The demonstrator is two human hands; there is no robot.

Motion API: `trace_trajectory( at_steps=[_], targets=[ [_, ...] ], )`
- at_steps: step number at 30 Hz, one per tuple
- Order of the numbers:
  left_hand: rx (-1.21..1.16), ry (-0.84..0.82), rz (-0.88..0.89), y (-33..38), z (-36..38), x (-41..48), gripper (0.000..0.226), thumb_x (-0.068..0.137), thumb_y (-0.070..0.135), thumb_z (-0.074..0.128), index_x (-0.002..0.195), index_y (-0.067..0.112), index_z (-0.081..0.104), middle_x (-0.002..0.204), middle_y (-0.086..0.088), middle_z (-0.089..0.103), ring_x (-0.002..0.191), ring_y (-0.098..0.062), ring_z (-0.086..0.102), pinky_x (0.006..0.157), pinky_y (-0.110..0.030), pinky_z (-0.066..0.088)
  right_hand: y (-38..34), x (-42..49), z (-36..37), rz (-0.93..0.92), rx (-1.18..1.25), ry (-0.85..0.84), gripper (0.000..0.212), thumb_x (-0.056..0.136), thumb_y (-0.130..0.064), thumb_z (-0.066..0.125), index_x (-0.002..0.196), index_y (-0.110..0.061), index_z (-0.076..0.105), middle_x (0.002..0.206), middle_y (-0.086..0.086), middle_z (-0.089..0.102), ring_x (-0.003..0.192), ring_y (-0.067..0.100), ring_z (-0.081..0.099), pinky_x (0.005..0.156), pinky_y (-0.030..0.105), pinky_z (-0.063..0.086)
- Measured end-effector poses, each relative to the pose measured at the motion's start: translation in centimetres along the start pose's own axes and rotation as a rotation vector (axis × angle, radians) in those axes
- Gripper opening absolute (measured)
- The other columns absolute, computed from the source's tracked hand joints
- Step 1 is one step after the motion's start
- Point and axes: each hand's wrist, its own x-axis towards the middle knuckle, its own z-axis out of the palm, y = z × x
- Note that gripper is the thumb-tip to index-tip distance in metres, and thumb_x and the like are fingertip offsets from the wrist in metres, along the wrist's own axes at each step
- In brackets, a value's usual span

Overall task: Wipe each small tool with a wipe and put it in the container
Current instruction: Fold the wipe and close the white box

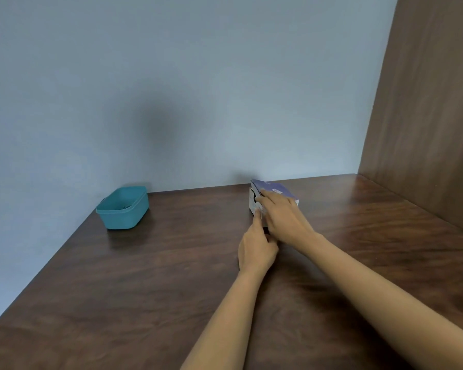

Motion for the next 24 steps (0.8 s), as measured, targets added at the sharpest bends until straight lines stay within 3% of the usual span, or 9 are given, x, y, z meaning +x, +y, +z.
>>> trace_trajectory(
  at_steps=[5,8,11,15,17,20,24],
  targets=[
    [-0.011,-0.025,-0.007,-0.1,-0.1,0.2,0.074,0.082,0.004,0.05,0.149,0.023,0.027,0.131,-0.006,0.059,0.116,-0.026,0.056,0.091,-0.037,0.046,-0.2,-0.7,0.9,0.016,0.005,-0.004,0.05,0.092,-0.013,0.046,0.142,-0.015,0.04,0.151,0.006,0.037,0.14,0.023,0.032,0.114,0.032,0.016],
    [-0.125,0.018,-0.024,-0.3,-0.1,0.2,0.061,0.083,0.003,0.054,0.14,0.018,0.039,0.131,-0.004,0.055,0.105,-0.017,0.06,0.088,-0.03,0.047,-0.3,-0.9,0.8,0.027,0.017,-0.022,0.053,0.091,-0.013,0.047,0.143,-0.015,0.038,0.152,0.007,0.035,0.142,0.024,0.029,0.116,0.034,0.012],
    [-0.239,0.175,-0.097,-0.6,-1.0,0.1,0.06,0.087,0.008,0.059,0.142,0.01,0.034,0.133,-0.006,0.045,0.096,-0.014,0.058,0.083,-0.022,0.042,-0.2,-1.0,0.6,0.009,0.025,-0.047,0.055,0.091,-0.007,0.044,0.145,-0.014,0.034,0.155,0.008,0.03,0.144,0.025,0.025,0.117,0.035,0.009],
    [-0.212,0.388,-0.255,-3.0,-4.0,0.7,0.079,0.082,0.021,0.072,0.144,0.005,0.026,0.141,-0.015,0.036,0.117,-0.03,0.054,0.098,-0.039,0.045,0.2,-1.3,1.0,0.006,0.014,-0.013,0.064,0.089,-0.009,0.043,0.15,-0.015,0.024,0.158,0.011,0.021,0.146,0.029,0.018,0.118,0.041,0.006],
    [-0.178,0.473,-0.37,-5.0,-6.8,1.1,0.09,0.079,0.025,0.076,0.147,0.004,0.02,0.147,-0.019,0.029,0.126,-0.034,0.046,0.104,-0.043,0.042,0.3,-1.4,1.5,0.097,-0.005,0.084,0.071,0.089,-0.02,0.05,0.152,-0.02,0.018,0.159,0.014,0.013,0.145,0.037,0.013,0.116,0.053,0.006],
    [-0.122,0.616,-0.484,-8.5,-11.6,1.5,0.103,0.075,0.026,0.081,0.148,-0.002,0.014,0.148,-0.025,0.024,0.13,-0.039,0.037,0.109,-0.044,0.035,-0.1,-1.4,2.0,0.348,0.116,0.118,0.089,0.086,-0.04,0.062,0.152,-0.031,0.003,0.16,0.015,-0.007,0.143,0.047,-0.001,0.113,0.058,0.002],
    [-0.061,0.713,-0.564,-13.1,-17.2,2.0,0.118,0.066,0.032,0.087,0.147,-0.006,0.011,0.147,-0.028,0.026,0.132,-0.041,0.033,0.111,-0.046,0.033,-1.3,-0.4,2.7,0.583,0.314,0.119,0.102,0.08,-0.043,0.071,0.152,-0.033,0.0,0.154,0.024,-0.022,0.14,0.054,-0.001,0.113,0.059,0.007]
  ],
)
